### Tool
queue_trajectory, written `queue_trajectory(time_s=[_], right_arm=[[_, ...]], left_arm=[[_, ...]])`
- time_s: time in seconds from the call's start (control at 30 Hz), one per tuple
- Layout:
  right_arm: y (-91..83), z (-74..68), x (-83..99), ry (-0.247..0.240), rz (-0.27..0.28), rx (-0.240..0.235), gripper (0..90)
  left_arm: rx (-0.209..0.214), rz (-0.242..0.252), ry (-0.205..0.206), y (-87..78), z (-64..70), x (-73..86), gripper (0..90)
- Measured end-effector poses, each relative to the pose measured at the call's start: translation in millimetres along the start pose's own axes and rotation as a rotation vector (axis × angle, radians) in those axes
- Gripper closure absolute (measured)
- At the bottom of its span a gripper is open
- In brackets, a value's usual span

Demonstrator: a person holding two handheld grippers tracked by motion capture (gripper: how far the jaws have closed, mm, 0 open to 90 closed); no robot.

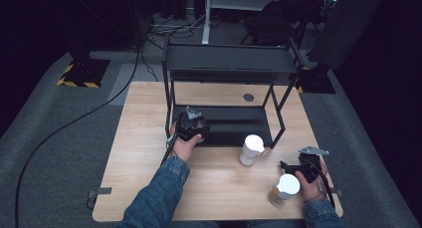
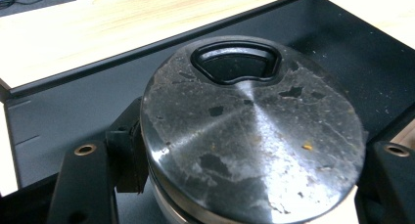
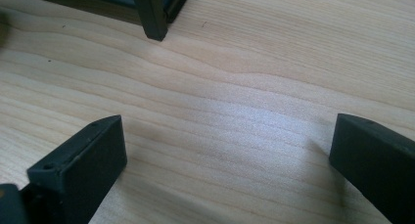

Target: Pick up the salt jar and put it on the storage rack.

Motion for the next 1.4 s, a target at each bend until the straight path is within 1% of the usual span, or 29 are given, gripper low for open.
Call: queue_trajectory(time_s=[0.13, 0.2, 0.3, 0.43, 0.47, 0.5, 0.53, 0.57, 0.67, 0.7, 0.73, 0.77, 0.8, 0.83, 0.87, 0.93, 1.0, 1.07, 1.17, 1.23, 1.27, 1.4], right_arm=[[0.0, 0.0, 0.0, 0.000, 0.000, 0.000, 0.0], [0.0, 0.0, 0.0, 0.000, 0.000, 0.000, 0.0], [0.0, 0.0, 0.0, 0.000, 0.000, 0.000, 0.0], [0.0, -0.1, 0.0, 0.001, 0.000, 0.000, 0.0], [-0.1, -0.1, 0.0, 0.001, 0.000, 0.000, 0.0], [0.0, -0.1, 0.0, 0.001, 0.000, 0.000, 0.0], [-0.1, -0.1, 0.0, 0.001, 0.000, 0.000, 0.0], [-0.1, -0.1, 0.0, 0.001, 0.000, 0.000, 0.0], [-0.1, -0.1, 0.0, 0.001, 0.000, 0.000, 0.1], [-0.1, -0.1, 0.0, 0.001, 0.000, 0.001, 0.0], [-0.1, -0.1, 0.0, 0.001, 0.000, 0.001, 0.0], [-0.1, -0.1, 0.0, 0.002, 0.000, 0.001, 0.0], [-0.1, -0.1, 0.1, 0.002, 0.000, 0.002, 0.0], [-0.1, -0.1, 0.1, 0.002, 0.000, 0.002, 0.1], [-0.1, -0.1, 0.1, 0.002, 0.000, 0.002, 0.1], [-0.1, -0.1, 0.0, 0.002, 0.000, 0.002, 0.0], [-0.1, -0.1, 0.1, 0.002, -0.001, 0.002, 0.0], [-0.2, -0.1, 0.1, 0.002, -0.001, 0.003, 0.0], [-0.2, -0.1, 0.1, 0.003, -0.001, 0.003, 0.0], [-0.2, -0.1, 0.1, 0.003, -0.001, 0.003, 0.0], [-0.2, -0.1, 0.1, 0.003, -0.001, 0.003, 0.0], [-0.2, -0.1, 0.1, 0.003, 0.000, 0.003, 0.0]], left_arm=[[0.009, 0.000, -0.015, -1.3, -0.2, -0.1, 28.5], [0.002, 0.020, -0.006, -3.8, 0.0, -3.3, 23.2], [-0.002, 0.034, -0.009, -6.7, 0.5, -5.7, 19.0], [-0.006, 0.053, -0.007, -13.2, 1.2, -8.8, 17.6], [-0.007, 0.067, -0.008, -18.6, 1.9, -11.4, 16.7], [-0.007, 0.067, -0.008, -18.6, 1.9, -11.4, 16.3], [0.000, 0.080, -0.005, -24.5, 3.8, -13.6, 15.9], [0.000, 0.080, -0.005, -24.5, 3.8, -13.6, 15.4], [0.001, 0.101, 0.004, -34.0, 7.1, -16.6, 15.2], [0.001, 0.113, 0.009, -40.7, 8.8, -18.4, 15.1], [0.000, 0.115, 0.013, -44.3, 9.0, -19.0, 15.0], [0.000, 0.115, 0.013, -44.3, 9.0, -19.0, 14.9], [0.003, 0.123, 0.007, -47.5, 10.1, -19.9, 14.8], [0.008, 0.128, 0.015, -54.2, 10.7, -21.0, 14.7], [0.008, 0.128, 0.015, -54.2, 10.7, -21.0, 14.4], [0.013, 0.133, 0.013, -60.4, 11.8, -21.4, 14.1], [0.013, 0.138, 0.021, -69.4, 12.7, -21.1, 13.8], [0.012, 0.139, 0.025, -72.3, 13.1, -20.9, 13.4], [0.009, 0.144, 0.033, -81.0, 13.6, -20.2, 13.3], [0.007, 0.148, 0.034, -86.9, 13.8, -19.8, 13.3], [0.006, 0.155, 0.033, -92.6, 14.0, -19.7, 13.3], [0.005, 0.167, 0.036, -102.8, 14.6, -19.5, 13.3]])
Point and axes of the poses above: each handheld gripper's, and its own axes: y roughly forward along the jaws, x roughly out of its underside, z roughly to its right, the point moved 8 cm from there along y, roughly forward along the jaws, and after that the axes turned 7 degrees about -y, right-handed, at the moved point
